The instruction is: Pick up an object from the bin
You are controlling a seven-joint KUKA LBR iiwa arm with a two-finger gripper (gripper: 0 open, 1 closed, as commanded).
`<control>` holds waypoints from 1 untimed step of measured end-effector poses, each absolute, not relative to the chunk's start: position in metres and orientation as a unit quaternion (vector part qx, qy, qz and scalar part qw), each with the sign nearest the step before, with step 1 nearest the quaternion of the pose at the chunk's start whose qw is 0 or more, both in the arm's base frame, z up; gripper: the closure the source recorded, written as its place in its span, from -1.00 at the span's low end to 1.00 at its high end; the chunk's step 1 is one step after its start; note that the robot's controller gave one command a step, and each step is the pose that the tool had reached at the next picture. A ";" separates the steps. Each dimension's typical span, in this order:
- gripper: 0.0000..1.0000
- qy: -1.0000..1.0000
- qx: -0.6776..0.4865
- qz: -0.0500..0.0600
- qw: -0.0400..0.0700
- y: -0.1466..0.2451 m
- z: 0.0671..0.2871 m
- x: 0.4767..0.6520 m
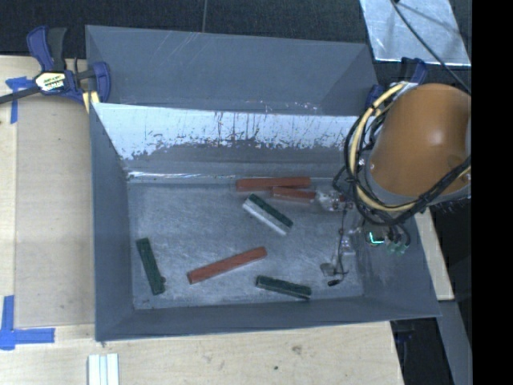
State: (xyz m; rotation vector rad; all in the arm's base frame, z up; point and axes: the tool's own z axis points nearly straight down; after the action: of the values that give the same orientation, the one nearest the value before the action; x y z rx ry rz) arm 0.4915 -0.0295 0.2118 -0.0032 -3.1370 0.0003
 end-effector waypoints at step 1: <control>-1.00 -0.998 0.066 -0.001 0.002 0.021 0.110 0.495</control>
Offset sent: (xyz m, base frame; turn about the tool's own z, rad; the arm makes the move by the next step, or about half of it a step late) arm 0.0044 0.0492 -0.0978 -0.1340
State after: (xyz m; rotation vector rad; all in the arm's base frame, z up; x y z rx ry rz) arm 0.4946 0.0213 0.1103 0.2074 -3.1297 -0.0021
